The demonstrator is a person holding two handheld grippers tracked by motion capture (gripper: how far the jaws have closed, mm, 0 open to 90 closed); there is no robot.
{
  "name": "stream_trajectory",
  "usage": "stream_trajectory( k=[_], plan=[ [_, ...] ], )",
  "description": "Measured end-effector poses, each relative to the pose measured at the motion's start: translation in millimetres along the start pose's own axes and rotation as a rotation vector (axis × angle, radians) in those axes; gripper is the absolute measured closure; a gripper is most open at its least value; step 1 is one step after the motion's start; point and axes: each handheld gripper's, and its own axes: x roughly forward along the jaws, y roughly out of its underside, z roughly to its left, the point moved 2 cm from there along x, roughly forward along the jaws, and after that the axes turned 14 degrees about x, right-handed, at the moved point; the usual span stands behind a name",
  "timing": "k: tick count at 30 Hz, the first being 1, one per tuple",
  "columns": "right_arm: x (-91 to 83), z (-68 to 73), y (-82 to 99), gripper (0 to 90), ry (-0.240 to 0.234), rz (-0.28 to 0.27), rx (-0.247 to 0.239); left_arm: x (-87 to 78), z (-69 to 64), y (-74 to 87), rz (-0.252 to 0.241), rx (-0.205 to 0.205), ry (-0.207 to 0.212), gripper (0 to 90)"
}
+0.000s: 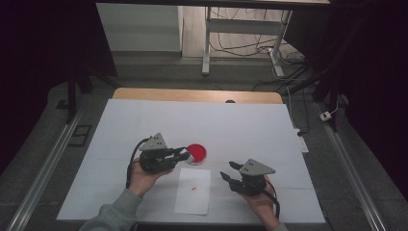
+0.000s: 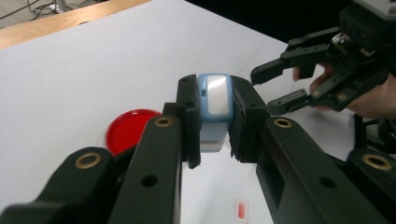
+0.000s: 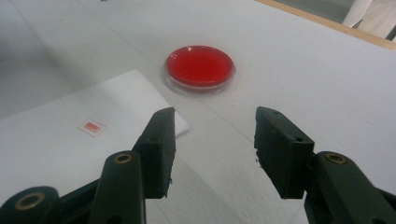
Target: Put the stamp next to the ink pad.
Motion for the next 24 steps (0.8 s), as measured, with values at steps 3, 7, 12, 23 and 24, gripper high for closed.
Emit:
stream_trajectory(
  k=[3,7,12,23,24],
  plan=[
    [-2.9,-4.8,0.5,47.7,0.006,-0.001,0.010,-1.5,3.6,2.6,0.010,-0.009,-0.005,75.7],
    [-7.3,-10.9,2.2,47.7,0.009,0.004,0.014,-2.7,9.6,7.3,0.028,-0.027,-0.016,75.6],
    [-13.0,-19.4,4.3,47.7,0.018,0.004,0.026,-2.5,15.0,11.9,0.050,-0.038,-0.032,75.6],
    [-24.5,-33.1,8.0,47.7,0.040,0.007,0.044,-2.1,25.2,24.1,0.107,-0.061,-0.059,75.6],
    [-25.7,-33.6,8.3,47.7,0.043,0.006,0.045,-1.9,25.6,25.1,0.112,-0.062,-0.060,75.5]
  ],
)
